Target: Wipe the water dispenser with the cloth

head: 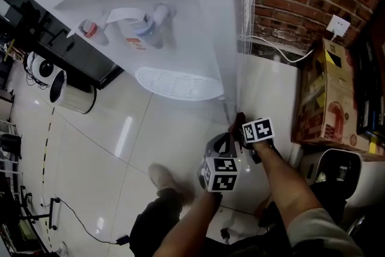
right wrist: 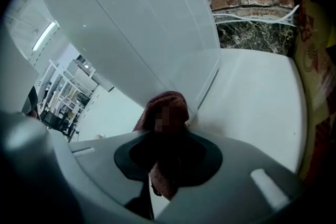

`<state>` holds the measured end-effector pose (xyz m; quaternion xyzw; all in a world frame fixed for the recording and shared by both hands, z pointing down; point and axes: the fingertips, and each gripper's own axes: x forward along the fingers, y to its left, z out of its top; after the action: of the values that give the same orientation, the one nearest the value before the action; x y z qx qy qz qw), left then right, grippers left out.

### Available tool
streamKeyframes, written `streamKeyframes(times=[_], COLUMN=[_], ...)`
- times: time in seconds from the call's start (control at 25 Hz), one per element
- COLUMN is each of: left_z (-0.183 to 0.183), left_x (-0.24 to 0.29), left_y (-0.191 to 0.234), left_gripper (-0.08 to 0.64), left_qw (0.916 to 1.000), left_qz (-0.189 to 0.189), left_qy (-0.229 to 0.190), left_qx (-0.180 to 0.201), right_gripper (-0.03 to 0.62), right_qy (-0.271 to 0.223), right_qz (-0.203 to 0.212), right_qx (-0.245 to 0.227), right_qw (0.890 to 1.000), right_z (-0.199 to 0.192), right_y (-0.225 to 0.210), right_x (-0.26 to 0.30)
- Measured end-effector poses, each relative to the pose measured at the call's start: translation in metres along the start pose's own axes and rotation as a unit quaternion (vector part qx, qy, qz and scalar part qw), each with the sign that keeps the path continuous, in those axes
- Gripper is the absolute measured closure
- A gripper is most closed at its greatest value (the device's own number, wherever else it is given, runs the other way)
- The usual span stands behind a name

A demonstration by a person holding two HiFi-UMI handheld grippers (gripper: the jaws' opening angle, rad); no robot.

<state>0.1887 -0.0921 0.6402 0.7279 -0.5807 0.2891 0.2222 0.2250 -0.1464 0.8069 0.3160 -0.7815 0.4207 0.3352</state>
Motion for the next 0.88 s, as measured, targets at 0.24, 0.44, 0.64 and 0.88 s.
streamKeyframes(times=[0.24, 0.44, 0.64, 0.88], left_z=[0.038, 0.1, 0.188, 0.265], left_x=[-0.004, -0.034, -0.079, -0.157], left_y=[-0.02, -0.044, -0.047, -0.04], left_gripper=[0.56, 0.56, 0.56, 0.56], left_qw=[0.9991, 0.992, 0.9767, 0.9533], left_qz=[-0.016, -0.019, 0.006, 0.037], left_qy=[-0.037, -0.105, -0.201, -0.292], left_qx=[0.014, 0.067, 0.073, 0.067], right_gripper=[0.506, 0.506, 0.508, 0.508], right_qy=[-0.027, -0.11, -0.28, -0.436], right_qz=[0.0, -0.001, 0.04, 0.042], right_qx=[0.021, 0.061, 0.099, -0.051], right_qw=[0.999, 0.992, 0.954, 0.898], right_z=[0.021, 0.056, 0.134, 0.223], right_y=[-0.012, -0.02, -0.008, 0.05], right_x=[-0.028, -0.097, -0.206, -0.366])
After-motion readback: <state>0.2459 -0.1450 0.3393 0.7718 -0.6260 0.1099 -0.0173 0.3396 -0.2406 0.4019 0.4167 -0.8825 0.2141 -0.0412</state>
